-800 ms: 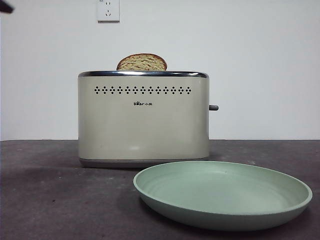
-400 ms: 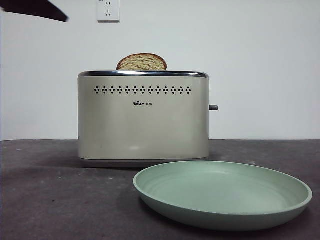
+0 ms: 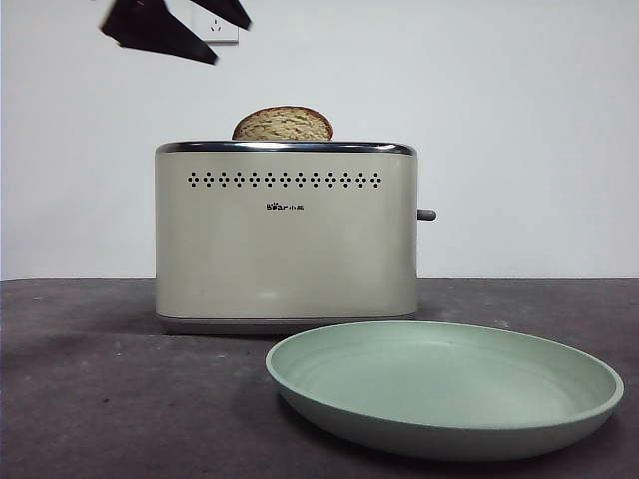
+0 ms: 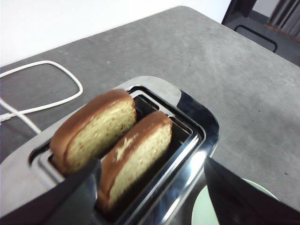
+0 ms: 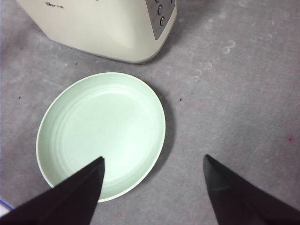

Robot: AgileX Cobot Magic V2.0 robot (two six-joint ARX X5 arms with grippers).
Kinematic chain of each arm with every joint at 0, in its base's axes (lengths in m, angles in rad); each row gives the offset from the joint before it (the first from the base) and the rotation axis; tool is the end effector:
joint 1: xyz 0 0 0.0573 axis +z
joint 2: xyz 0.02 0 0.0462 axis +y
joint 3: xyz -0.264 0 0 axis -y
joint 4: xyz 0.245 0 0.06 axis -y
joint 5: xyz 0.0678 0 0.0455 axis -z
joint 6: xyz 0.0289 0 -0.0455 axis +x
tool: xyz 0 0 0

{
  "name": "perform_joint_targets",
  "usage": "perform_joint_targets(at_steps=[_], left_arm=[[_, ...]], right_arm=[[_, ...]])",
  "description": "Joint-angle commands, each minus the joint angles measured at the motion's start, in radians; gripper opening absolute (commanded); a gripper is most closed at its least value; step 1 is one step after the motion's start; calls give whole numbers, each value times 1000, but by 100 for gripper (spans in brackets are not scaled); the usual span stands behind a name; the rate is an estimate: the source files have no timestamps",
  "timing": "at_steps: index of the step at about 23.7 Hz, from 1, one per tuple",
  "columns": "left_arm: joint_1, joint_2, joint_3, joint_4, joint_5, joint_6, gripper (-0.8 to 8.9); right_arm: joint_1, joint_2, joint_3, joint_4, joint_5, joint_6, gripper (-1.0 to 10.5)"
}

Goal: Take the bread from the toaster,put the bread on the plate,put the plate on the table

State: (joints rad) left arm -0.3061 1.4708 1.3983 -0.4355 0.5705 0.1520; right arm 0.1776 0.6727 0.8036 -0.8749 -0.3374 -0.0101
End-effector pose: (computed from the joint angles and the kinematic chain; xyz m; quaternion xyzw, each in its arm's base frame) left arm 0.3031 -0.1122 0.3635 0.0335 0.2172 -0.4285 0.8764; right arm 0.1150 0.0304 0.2951 0.0245 0.3611 0.2391 0.9010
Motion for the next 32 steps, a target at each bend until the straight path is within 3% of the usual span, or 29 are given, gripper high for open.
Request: perform_joint_targets(at_steps=[1, 11, 15, 17, 23, 32], left_arm=[[-20, 64, 51, 9, -6, 48, 365], [-73, 202, 100, 26, -126, 147, 365], [-84, 242, 100, 48, -139, 150, 361], [-90, 248, 100, 43, -139, 150, 320], [-95, 248, 100, 48, -144, 147, 23], [-93, 225, 131, 59, -144, 146, 3]], right_arm=[[3, 6, 16, 5, -2, 10, 340], [4, 6, 16, 5, -2, 10, 339], [3, 6, 16, 5, -2, 10, 339], [3, 6, 16, 5, 0, 10, 339], [3, 6, 16, 6, 5, 10, 339], [3, 6, 16, 6, 5, 10, 339]])
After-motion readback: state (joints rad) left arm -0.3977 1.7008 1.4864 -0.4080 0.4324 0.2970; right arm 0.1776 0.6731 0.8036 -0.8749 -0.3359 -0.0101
